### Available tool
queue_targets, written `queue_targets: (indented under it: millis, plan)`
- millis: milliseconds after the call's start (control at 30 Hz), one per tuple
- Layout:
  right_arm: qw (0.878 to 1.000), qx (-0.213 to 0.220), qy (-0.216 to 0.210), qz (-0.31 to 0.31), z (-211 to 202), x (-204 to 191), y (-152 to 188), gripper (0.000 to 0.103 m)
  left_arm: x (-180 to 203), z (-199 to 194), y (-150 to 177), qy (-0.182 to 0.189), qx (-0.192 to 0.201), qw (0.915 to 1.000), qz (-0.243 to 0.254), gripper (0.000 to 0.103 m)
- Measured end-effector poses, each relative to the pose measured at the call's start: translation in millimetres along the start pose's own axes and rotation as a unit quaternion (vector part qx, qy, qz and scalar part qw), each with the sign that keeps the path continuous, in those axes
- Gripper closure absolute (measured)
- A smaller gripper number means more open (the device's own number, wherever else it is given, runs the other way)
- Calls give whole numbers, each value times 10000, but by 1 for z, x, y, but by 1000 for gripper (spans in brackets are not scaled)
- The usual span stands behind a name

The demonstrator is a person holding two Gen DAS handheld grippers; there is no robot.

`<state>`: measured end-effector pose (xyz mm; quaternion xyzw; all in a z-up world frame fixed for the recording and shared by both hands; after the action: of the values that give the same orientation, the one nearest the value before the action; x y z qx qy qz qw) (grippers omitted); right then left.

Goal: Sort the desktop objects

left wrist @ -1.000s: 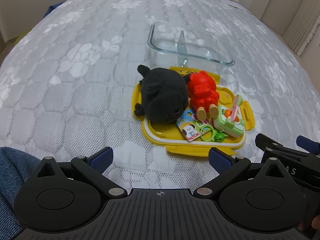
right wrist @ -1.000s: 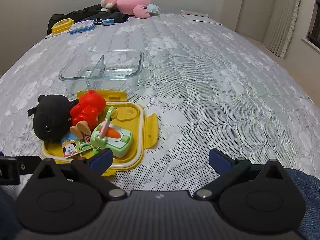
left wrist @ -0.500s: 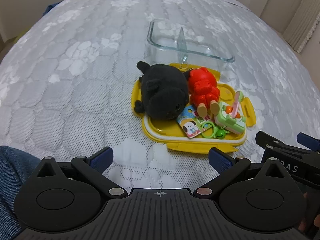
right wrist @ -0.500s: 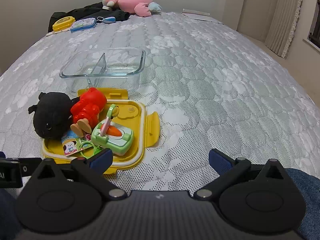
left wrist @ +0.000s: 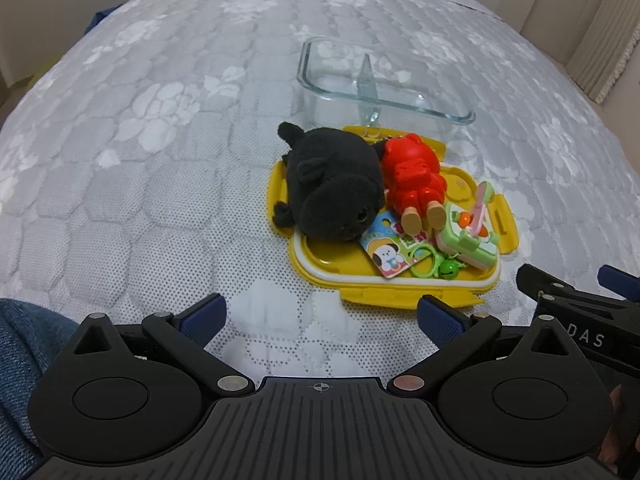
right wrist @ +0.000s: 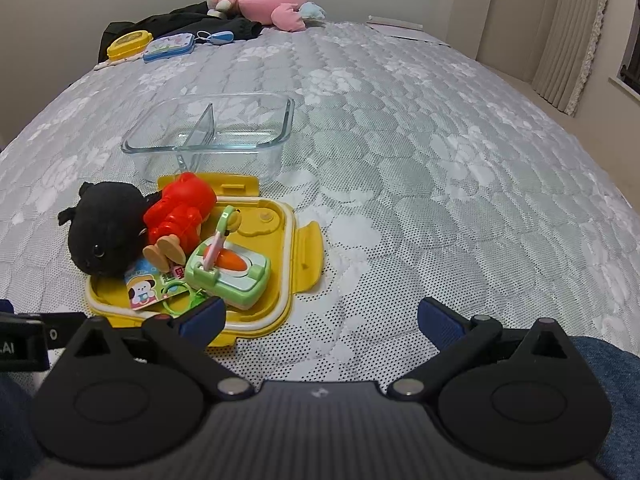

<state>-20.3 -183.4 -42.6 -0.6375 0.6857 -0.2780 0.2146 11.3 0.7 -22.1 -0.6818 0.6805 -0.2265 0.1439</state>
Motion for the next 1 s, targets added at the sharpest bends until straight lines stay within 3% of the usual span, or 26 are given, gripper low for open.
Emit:
queue_targets:
  millis: [533, 900, 1000]
  plan:
    - [9994, 45, -199, 281, 5, 12, -12, 0, -14, 8, -19, 139, -124, 9998, -40, 0]
    - [9968, 525, -609, 14, 10, 16, -39, 0, -18, 17, -27, 572, -195, 9982, -28, 0]
    - [9932, 966, -646, 5, 4, 19, -47, 0, -21, 20, -37, 718, -54, 9974, -45, 0]
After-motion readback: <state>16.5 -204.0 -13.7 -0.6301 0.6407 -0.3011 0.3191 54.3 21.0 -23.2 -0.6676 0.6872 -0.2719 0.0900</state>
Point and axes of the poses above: each gripper's, at about its wrist camera, not at the fingertips, and z roughly the way its jaws point, x to its right, y to its underside, the point moved 2 cm from there along z, roughly the way its jaws point
